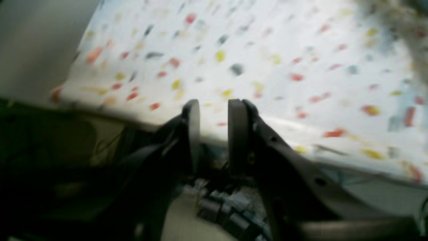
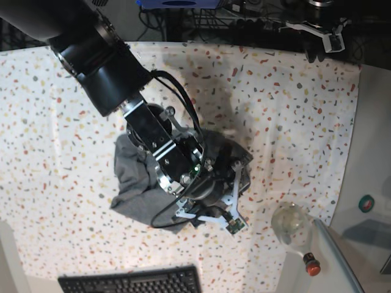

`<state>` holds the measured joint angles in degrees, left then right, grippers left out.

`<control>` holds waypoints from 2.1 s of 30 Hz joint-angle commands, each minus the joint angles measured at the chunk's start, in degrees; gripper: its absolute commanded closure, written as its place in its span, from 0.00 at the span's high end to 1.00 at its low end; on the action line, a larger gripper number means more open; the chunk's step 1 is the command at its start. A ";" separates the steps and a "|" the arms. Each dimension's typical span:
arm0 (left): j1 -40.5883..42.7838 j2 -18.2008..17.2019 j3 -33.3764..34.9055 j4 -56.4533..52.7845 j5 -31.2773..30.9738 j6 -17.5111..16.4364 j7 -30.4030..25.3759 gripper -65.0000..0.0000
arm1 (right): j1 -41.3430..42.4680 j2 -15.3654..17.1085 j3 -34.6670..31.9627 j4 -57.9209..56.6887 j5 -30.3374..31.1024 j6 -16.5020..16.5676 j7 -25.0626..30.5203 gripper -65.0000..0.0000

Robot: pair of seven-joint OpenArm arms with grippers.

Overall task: Layout the t-shirt on the table in an organized manner, then fold the t-shirt properly
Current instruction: 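Lower the right gripper onto the crumpled grey t-shirt and grasp it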

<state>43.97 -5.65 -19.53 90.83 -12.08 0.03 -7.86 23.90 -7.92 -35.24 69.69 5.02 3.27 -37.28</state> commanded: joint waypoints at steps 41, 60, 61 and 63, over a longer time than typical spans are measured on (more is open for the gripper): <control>-5.06 -0.37 -0.65 1.53 0.34 0.27 -0.01 0.22 | -9.88 18.43 0.21 11.50 17.09 -11.40 -2.06 0.53; -4.62 -0.20 -0.82 0.12 0.34 0.27 -0.01 0.22 | -6.36 8.41 7.24 7.54 11.82 -17.20 -6.64 0.55; -4.89 -0.28 -0.82 -0.32 0.34 0.27 -0.01 0.22 | -6.80 8.41 7.24 9.56 10.41 -18.78 -7.34 0.55; -5.06 -0.37 -0.82 -1.02 0.34 0.27 -0.01 0.22 | -7.24 8.41 7.42 11.67 7.95 -20.81 -8.66 0.55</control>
<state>38.52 -5.76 -20.10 89.03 -11.68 0.08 -6.57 15.40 0.01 -28.21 80.75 13.47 -16.88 -46.37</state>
